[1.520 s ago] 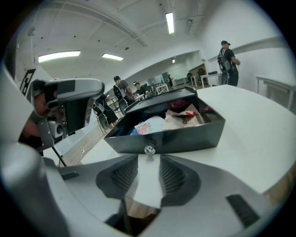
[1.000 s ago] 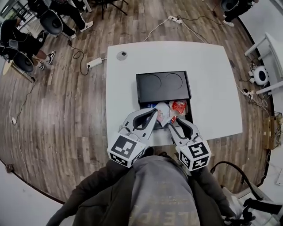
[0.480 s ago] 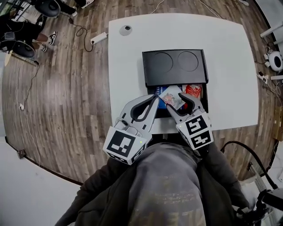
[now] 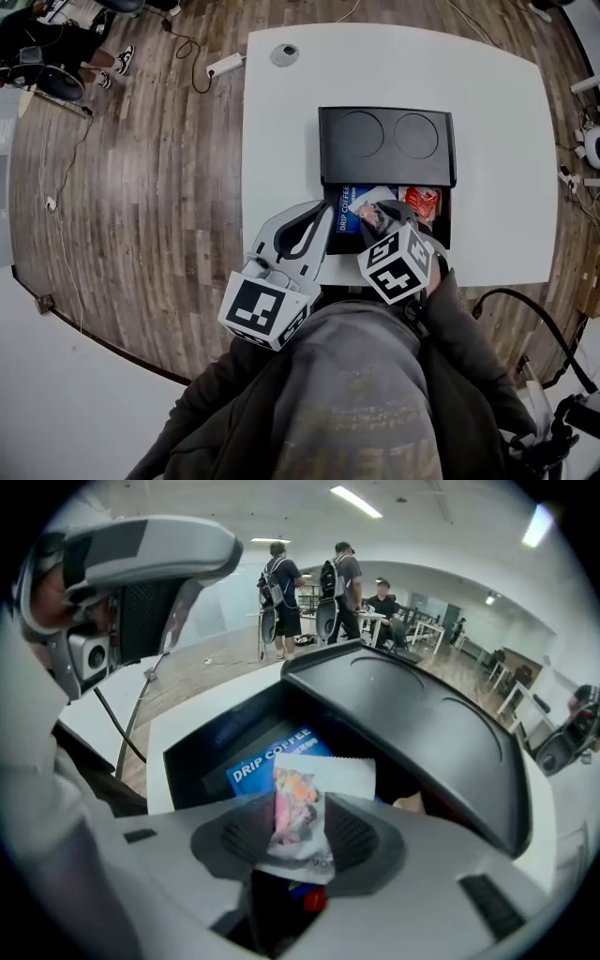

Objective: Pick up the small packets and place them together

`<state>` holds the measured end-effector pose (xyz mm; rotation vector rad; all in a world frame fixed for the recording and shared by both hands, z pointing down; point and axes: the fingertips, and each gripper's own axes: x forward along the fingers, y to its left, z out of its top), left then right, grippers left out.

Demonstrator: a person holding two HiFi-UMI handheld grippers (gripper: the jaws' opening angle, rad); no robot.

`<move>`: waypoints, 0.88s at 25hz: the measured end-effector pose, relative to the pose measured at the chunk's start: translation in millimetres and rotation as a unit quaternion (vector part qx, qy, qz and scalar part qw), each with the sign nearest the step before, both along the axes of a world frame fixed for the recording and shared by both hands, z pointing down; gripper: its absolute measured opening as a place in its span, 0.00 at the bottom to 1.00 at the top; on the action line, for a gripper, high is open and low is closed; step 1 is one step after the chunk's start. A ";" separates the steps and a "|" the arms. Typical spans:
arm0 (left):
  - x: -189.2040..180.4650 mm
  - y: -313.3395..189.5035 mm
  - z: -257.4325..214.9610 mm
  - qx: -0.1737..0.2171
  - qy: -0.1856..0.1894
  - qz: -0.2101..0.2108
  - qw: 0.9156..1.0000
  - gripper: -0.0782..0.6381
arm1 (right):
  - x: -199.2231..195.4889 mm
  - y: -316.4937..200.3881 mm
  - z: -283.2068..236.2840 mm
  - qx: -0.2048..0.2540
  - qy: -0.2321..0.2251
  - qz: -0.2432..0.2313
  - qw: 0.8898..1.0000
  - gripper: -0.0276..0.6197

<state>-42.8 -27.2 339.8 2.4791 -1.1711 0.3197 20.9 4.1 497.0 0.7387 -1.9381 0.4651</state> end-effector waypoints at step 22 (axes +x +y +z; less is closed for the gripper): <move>-4.9 1.5 -29.6 0.063 0.044 0.033 0.997 0.11 | -29.1 12.2 -102.2 0.086 -0.073 -0.022 0.993 0.11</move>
